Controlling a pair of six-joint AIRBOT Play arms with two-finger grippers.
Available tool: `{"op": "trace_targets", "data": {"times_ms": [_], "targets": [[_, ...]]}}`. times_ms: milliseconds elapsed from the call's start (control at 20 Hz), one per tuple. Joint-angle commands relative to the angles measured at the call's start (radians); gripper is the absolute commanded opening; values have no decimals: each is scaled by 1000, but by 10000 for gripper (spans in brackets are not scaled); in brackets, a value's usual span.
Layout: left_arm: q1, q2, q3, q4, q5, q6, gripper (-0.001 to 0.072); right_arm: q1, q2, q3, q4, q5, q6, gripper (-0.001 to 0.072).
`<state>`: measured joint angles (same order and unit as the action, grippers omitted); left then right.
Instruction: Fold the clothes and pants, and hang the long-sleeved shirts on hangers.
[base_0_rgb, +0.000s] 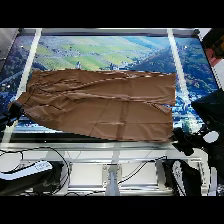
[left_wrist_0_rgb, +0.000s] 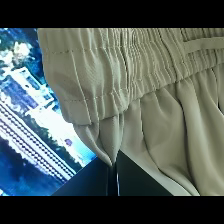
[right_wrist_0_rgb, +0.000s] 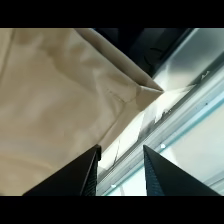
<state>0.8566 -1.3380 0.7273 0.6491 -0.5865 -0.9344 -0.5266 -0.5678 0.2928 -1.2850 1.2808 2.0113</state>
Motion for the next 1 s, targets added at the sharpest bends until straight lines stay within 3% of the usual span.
{"op": "trace_targets", "data": {"times_ms": [0, 600, 700, 850, 950], "targets": [[0, 0, 1, 0, 0, 0, 44, 0, 5, -52, 12, -55, 80, 316], [0, 0, 1, 0, 1, 0, 44, 0, 5, -138, 32, -245, 132, 304], [0, 0, 1, 0, 1, 0, 44, 0, 5, -138, 34, -275, 118, 185], [0, 0, 1, 0, 1, 0, 44, 0, 5, -138, 33, -286, 98, 179], [0, 0, 1, 0, 0, 0, 44, 0, 6, -138, 47, -280, 64, 38]]}}
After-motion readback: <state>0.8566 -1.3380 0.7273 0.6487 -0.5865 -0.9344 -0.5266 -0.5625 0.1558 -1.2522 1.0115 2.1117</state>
